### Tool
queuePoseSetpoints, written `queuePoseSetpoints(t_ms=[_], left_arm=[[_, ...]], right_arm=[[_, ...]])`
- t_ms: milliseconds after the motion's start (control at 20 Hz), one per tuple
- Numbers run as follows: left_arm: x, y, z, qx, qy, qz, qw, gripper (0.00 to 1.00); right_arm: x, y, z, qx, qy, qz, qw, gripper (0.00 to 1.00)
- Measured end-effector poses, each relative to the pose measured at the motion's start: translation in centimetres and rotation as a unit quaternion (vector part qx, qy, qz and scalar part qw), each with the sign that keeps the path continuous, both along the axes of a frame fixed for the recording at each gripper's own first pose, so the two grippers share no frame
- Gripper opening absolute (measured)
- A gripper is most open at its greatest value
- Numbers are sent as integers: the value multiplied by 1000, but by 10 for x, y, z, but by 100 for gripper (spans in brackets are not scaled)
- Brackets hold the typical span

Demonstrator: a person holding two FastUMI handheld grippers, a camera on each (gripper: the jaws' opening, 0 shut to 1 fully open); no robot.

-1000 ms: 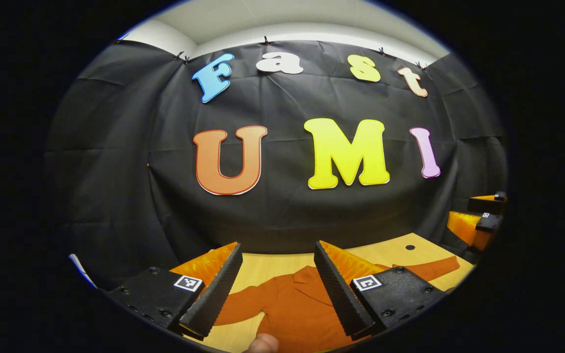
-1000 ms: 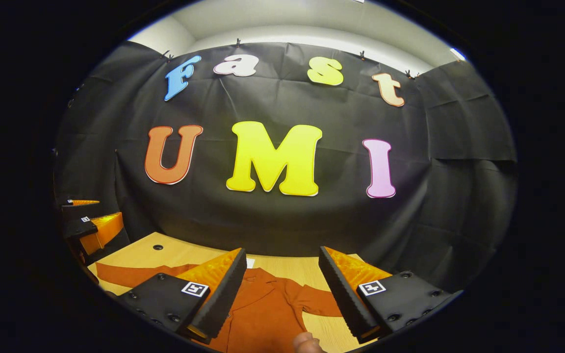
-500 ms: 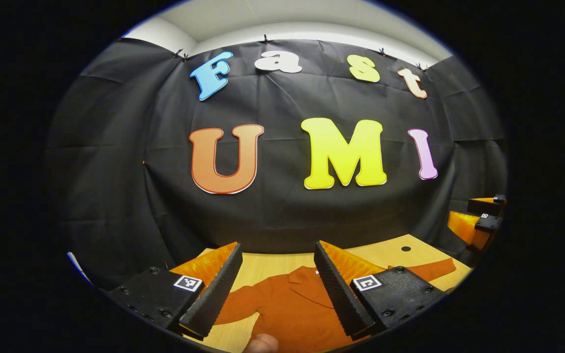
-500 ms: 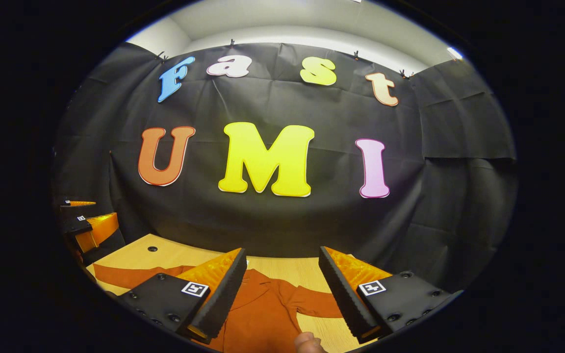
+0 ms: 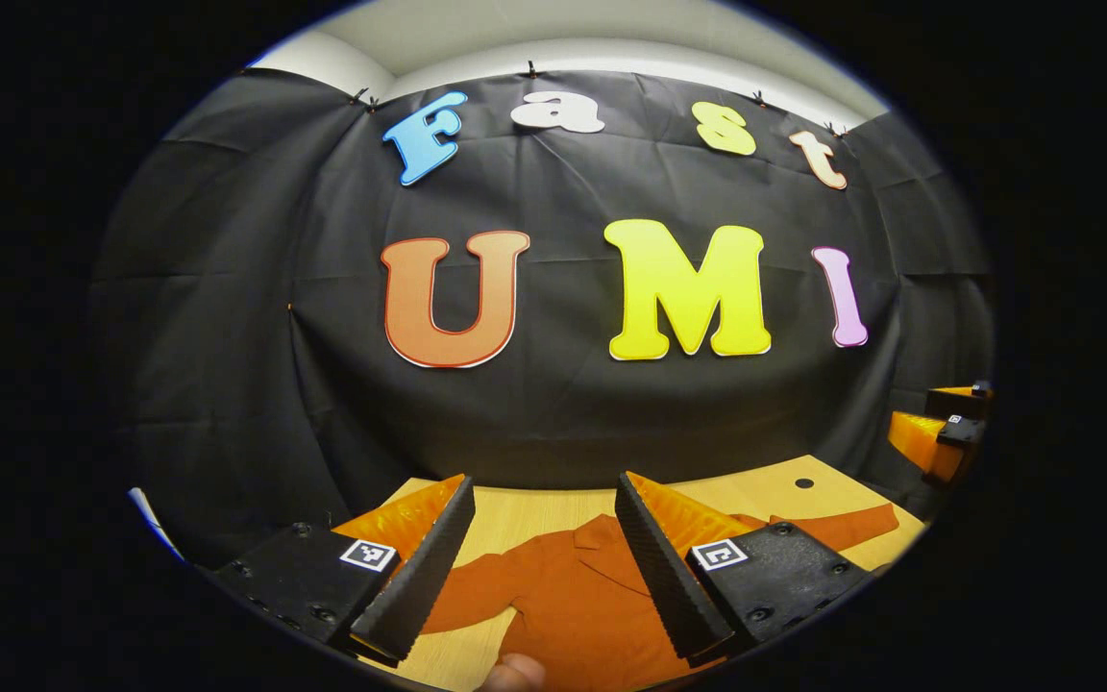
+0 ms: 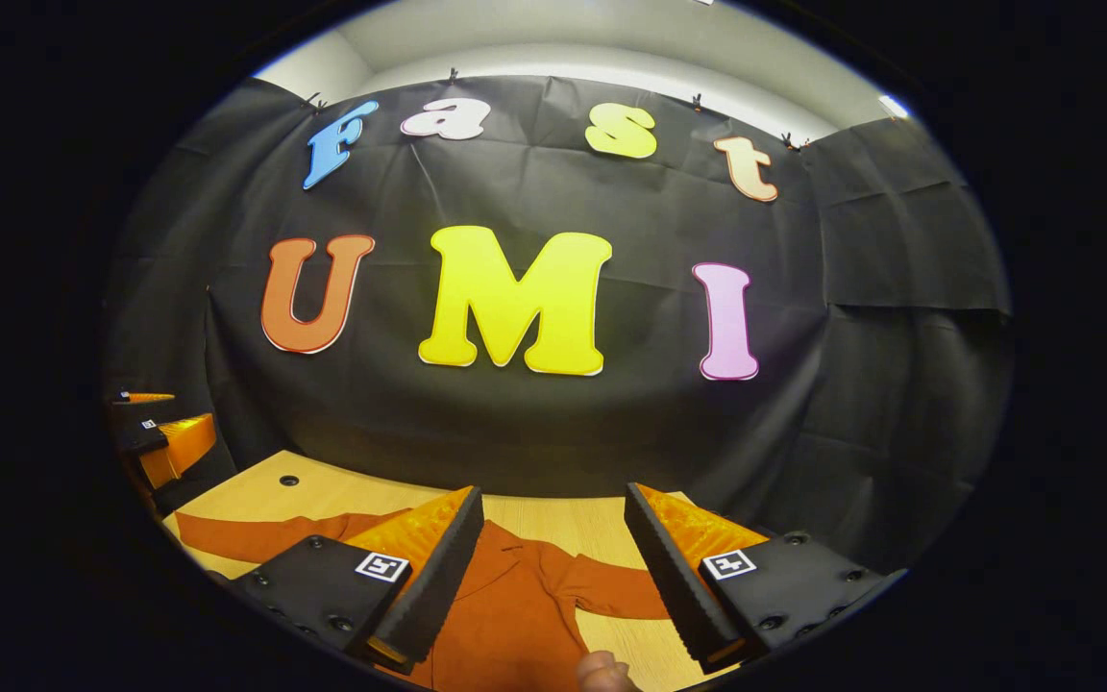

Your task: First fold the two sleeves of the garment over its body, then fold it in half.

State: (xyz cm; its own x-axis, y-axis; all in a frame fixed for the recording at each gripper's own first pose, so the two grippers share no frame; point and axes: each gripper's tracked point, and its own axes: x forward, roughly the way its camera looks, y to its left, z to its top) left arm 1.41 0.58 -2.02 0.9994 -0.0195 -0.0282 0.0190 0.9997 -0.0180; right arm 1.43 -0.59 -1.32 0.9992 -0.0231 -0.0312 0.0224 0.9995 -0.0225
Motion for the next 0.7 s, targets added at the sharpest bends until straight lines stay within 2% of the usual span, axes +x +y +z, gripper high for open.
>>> queuePoseSetpoints(t_ms=[400,700], left_arm=[[-3,-10,-3,12,2,-8,1000,96],[-11,-30,-15,9,25,-10,1000,96]], right_arm=[[3,-12,-4,4,3,-12,1000,95],[21,-70,-18,7,27,-46,999,94]])
